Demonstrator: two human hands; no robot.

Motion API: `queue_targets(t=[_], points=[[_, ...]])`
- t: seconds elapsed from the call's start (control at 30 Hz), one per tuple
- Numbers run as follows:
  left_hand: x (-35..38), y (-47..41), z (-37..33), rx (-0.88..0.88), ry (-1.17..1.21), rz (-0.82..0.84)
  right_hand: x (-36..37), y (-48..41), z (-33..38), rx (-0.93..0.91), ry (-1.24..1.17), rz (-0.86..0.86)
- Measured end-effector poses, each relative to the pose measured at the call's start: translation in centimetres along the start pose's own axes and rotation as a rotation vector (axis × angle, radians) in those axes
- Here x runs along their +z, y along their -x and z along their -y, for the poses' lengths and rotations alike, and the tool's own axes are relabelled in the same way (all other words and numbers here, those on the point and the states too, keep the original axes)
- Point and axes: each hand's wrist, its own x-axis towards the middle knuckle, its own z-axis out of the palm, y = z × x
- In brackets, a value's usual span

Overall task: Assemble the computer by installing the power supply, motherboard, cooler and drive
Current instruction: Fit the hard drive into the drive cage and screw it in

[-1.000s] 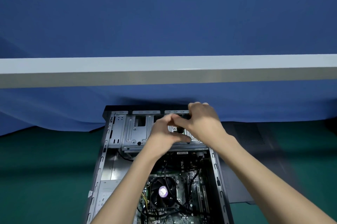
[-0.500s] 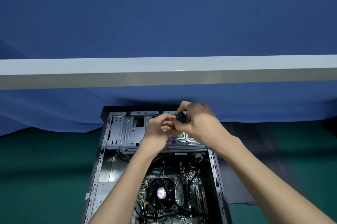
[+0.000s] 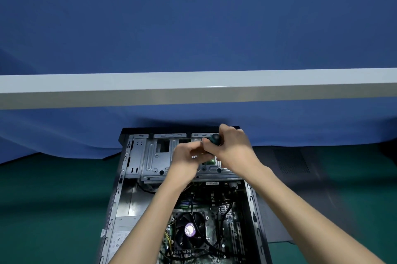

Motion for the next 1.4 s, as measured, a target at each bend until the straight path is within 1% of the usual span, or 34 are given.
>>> queue_targets(t=[0.07, 0.13, 0.17, 0.2, 0.27, 0.3, 0.33, 0.4, 0.47, 0.5, 0.57, 0.6, 0.73, 0.8, 0.87, 1.03, 1.1, 1.13, 1.17, 1.2, 1.23, 1.27, 1.33, 1.37, 1.4], points=[[0.1, -0.1, 0.0, 0.008, -0.041, 0.012, -0.2, 0.5, -1.0, 0.033, -0.198, -0.061], [0.1, -0.3, 0.4, -0.038, -0.031, -0.02, -1.4, 0.6, -3.0, 0.099, -0.41, -0.256], [0.3, -0.5, 0.9, -0.072, -0.06, -0.062, -2.3, 0.5, -4.4, 0.15, -0.529, -0.363], [0.5, -0.7, 1.4, -0.096, -0.17, -0.11, -3.3, 0.4, -6.0, 0.22, -0.652, -0.443], [1.0, -1.0, 2.5, -0.106, -0.557, -0.152, -5.2, 0.1, -9.5, 0.362, -0.888, -0.537], [1.3, -1.1, 3.0, -0.1, -0.705, -0.161, -5.8, -0.2, -11.4, 0.422, -1.005, -0.56], [1.7, -1.3, 3.4, -0.098, -0.797, -0.169, -6.1, -0.4, -13.2, 0.476, -1.122, -0.566], [2.6, -1.9, 4.6, -0.056, -0.846, -0.178, -6.1, -0.8, -16.6, 0.558, -1.334, -0.534], [3.4, -2.5, 5.7, 0.02, -0.81, -0.171, -5.4, -1.2, -19.1, 0.597, -1.461, -0.516], [3.7, -2.7, 6.2, 0.049, -0.797, -0.175, -4.7, -1.4, -20.1, 0.619, -1.463, -0.514], [4.2, -2.9, 6.9, 0.102, -0.837, -0.205, -2.5, -1.9, -21.7, 0.688, -1.329, -0.475], [4.3, -3.0, 7.2, 0.125, -0.881, -0.221, -1.2, -2.0, -22.4, 0.718, -1.215, -0.419], [4.7, -3.1, 7.8, 0.223, -0.991, -0.286, 4.4, -2.0, -24.6, 0.748, -0.62, -0.058], [4.7, -3.1, 7.8, 0.257, -1.005, -0.302, 6.4, -2.0, -25.1, 0.734, -0.356, 0.042], [4.6, -3.1, 7.9, 0.287, -1.009, -0.311, 7.6, -2.1, -25.3, 0.693, -0.184, 0.064], [4.6, -3.1, 7.9, 0.291, -0.998, -0.303, 8.6, -1.9, -25.2, 0.586, 0.063, 0.124], [4.6, -3.0, 7.7, 0.26, -0.97, -0.29, 8.0, -1.8, -24.7, 0.581, 0.061, 0.107], [4.6, -2.9, 7.6, 0.236, -0.926, -0.281, 7.3, -1.8, -24.2, 0.589, -0.011, 0.069], [4.6, -2.9, 7.3, 0.214, -0.862, -0.273, 6.4, -1.9, -23.6, 0.591, -0.163, 0.016], [4.7, -2.8, 6.9, 0.203, -0.788, -0.267, 5.3, -1.9, -22.7, 0.586, -0.384, -0.04], [4.9, -2.7, 6.3, 0.191, -0.707, -0.253, 4.0, -2.0, -21.7, 0.55, -0.605, -0.08], [5.3, -2.6, 5.6, 0.168, -0.603, -0.223, 2.5, -2.0, -20.5, 0.491, -0.767, -0.098], [6.5, -2.6, 3.5, 0.11, -0.342, -0.143, 0.0, -2.0, -17.9, 0.344, -0.914, -0.022], [7.1, -2.5, 2.4, 0.117, -0.243, -0.113, -0.9, -1.9, -16.6, 0.273, -0.962, 0.04], [7.5, -2.4, 1.4, 0.169, -0.191, -0.09, -1.4, -1.9, -15.3, 0.211, -1.021, 0.095]])
